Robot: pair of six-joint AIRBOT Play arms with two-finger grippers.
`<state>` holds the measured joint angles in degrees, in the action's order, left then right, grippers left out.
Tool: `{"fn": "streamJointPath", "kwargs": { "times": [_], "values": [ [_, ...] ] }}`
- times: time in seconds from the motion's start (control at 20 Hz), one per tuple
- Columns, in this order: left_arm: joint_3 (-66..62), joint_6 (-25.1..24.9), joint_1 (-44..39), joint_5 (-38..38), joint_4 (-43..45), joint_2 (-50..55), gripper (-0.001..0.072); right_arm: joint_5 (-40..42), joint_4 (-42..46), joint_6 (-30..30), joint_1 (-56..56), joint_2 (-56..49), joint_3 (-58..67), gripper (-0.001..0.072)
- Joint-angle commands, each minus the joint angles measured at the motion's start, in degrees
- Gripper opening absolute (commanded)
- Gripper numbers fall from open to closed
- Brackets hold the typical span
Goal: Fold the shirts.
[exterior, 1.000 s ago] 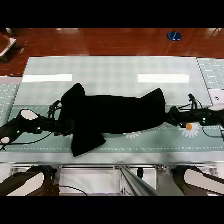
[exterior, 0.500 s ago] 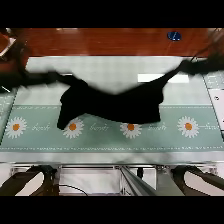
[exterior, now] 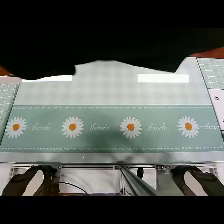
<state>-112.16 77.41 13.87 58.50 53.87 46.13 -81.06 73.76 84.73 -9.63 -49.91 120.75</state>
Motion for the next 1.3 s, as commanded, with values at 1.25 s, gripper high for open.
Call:
{"fn": "streamJointPath", "kwargs": {
  "times": [1.25],
  "values": [
    [36.37,-2.8,-16.74,-20.0,0.44,34.73,0.002,23.06,-9.99,-3.61,-0.02,-36.2,-37.97,0.0031]
  ]
}}
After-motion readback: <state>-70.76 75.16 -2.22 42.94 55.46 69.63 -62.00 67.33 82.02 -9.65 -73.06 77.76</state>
